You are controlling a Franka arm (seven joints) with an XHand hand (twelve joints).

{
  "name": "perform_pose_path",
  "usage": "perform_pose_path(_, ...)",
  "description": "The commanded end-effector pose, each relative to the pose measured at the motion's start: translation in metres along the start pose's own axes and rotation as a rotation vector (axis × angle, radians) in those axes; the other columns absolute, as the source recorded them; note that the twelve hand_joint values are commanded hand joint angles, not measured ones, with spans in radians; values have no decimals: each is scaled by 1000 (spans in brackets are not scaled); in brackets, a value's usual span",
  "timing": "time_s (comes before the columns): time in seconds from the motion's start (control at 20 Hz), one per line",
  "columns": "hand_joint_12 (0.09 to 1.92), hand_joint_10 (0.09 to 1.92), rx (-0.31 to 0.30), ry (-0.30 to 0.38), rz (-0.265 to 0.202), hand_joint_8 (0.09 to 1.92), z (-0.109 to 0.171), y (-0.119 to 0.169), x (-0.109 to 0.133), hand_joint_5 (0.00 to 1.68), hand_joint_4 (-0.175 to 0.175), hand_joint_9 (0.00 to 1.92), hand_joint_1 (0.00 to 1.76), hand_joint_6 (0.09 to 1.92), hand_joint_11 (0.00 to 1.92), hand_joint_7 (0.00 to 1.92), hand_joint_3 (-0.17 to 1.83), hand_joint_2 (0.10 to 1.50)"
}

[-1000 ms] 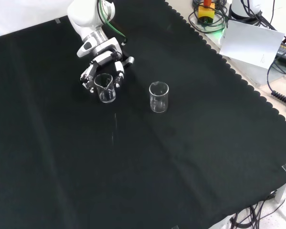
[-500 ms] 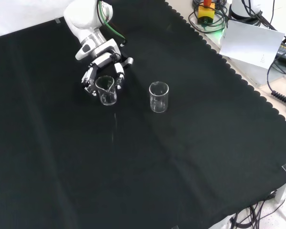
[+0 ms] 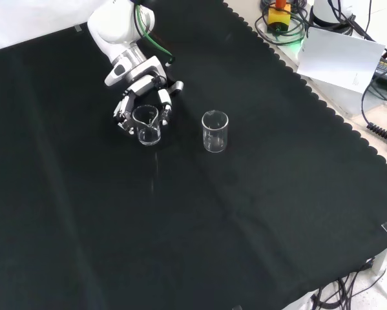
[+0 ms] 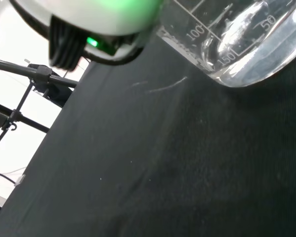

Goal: Pick up the beaker on the right.

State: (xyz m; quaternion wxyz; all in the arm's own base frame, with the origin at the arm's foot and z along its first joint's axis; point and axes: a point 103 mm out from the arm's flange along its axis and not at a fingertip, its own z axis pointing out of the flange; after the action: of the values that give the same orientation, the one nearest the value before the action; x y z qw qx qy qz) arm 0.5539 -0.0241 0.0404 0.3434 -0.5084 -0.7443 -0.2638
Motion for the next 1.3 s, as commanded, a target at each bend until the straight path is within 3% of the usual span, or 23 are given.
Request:
perform_pose_path(0.05,1228,573,-67,-1,33,728,-10,-1,-10,891,-14,926,1155,885,588,847,616,623)
perform_pose_path(0.15,996,400,-91,8,58,674,-16,-2,-18,1108,-106,1275,1340,836,986,1192,645,628)
perform_pose_path(0.2,905,298,-109,8,67,633,-17,-2,-19,1163,-139,1397,1388,801,1097,1290,681,602)
perform_pose_path(0.3,806,177,-113,-20,55,583,-15,-2,-17,1208,-167,1529,1427,752,1199,1376,727,566)
perform_pose_path(0.35,779,142,-111,-34,48,569,-15,-2,-12,1215,-172,1568,1435,735,1222,1393,743,553)
perform_pose_path(0.5,728,109,-98,-60,24,578,-12,1,11,1296,-175,1532,1427,512,1243,1311,438,722)
perform_pose_path(0.65,716,105,-75,-92,-4,580,-17,4,33,1313,-175,1520,1425,460,1246,1291,357,767)
perform_pose_path(0.75,714,104,-69,-128,-14,580,-9,5,32,1315,-175,1518,1424,454,1246,1289,345,773)
perform_pose_path(0.85,709,102,-59,-151,-25,576,7,9,70,1320,-175,1522,1425,446,1252,1291,347,771)
perform_pose_path(0.95,694,108,-63,-158,-29,538,10,9,93,1335,-175,1539,1426,425,1273,1305,387,746)
perform_pose_path(1.1,674,124,-64,-176,-31,501,-10,3,105,1346,-175,1546,1428,414,1290,1321,428,721)
perform_pose_path(1.3,651,269,-67,-207,-20,531,-39,-5,106,1302,-175,1637,1327,557,1304,1354,581,671)
